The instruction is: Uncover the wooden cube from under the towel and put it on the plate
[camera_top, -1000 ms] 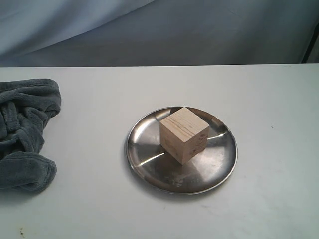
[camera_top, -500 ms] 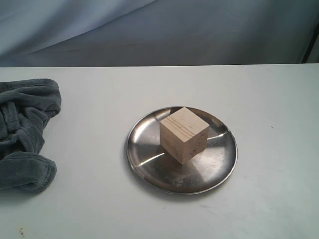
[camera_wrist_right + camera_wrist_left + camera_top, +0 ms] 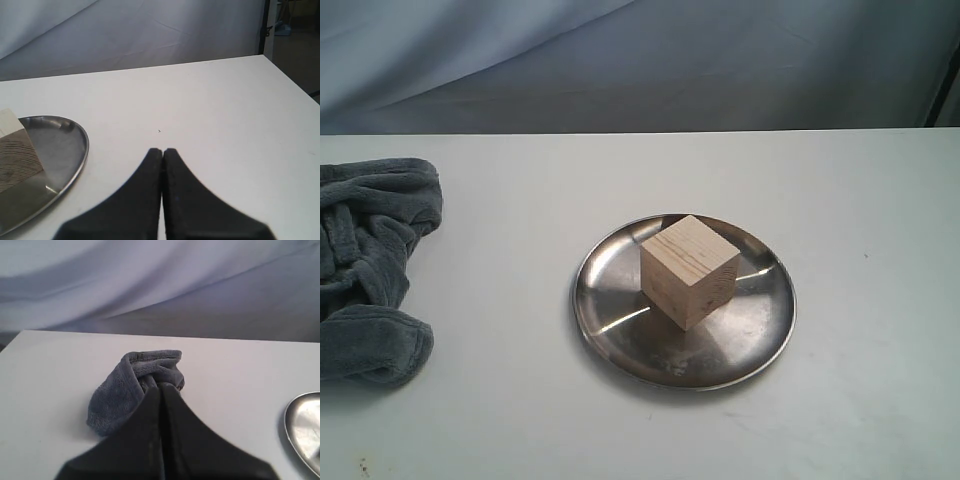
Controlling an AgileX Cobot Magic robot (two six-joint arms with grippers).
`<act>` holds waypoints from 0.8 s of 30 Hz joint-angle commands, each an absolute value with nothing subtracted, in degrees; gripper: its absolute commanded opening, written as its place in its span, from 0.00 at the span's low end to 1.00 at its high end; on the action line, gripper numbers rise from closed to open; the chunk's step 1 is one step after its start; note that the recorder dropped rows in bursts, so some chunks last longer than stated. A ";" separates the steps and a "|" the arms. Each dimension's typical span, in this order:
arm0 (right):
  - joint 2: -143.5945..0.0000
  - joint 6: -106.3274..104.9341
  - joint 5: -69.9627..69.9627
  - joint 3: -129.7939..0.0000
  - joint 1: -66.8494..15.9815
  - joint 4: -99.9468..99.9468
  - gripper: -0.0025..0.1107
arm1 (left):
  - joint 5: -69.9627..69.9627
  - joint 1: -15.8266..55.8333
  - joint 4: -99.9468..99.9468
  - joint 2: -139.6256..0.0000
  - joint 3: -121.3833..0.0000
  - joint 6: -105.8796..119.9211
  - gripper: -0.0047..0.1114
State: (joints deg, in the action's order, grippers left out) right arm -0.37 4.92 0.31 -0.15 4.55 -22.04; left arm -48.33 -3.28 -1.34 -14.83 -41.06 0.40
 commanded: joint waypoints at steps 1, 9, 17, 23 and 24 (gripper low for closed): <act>0.00 5.15 0.99 0.00 4.55 -22.32 0.05 | -45.96 -3.33 -1.57 -5.62 -36.08 0.70 0.06; 0.00 5.15 0.99 0.00 4.55 -22.32 0.05 | -39.96 -3.33 -0.46 0.00 -29.52 0.46 0.06; 0.00 5.15 0.99 0.00 4.55 -22.32 0.05 | -20.04 -3.44 0.45 -0.86 -16.29 0.00 0.06; 0.00 5.15 0.99 0.00 4.55 -22.32 0.05 | -0.94 -3.44 0.00 -0.86 -5.26 0.00 0.06; 0.00 5.15 0.99 0.00 4.55 -22.32 0.05 | 0.99 -3.44 0.00 -0.86 -2.93 0.00 0.06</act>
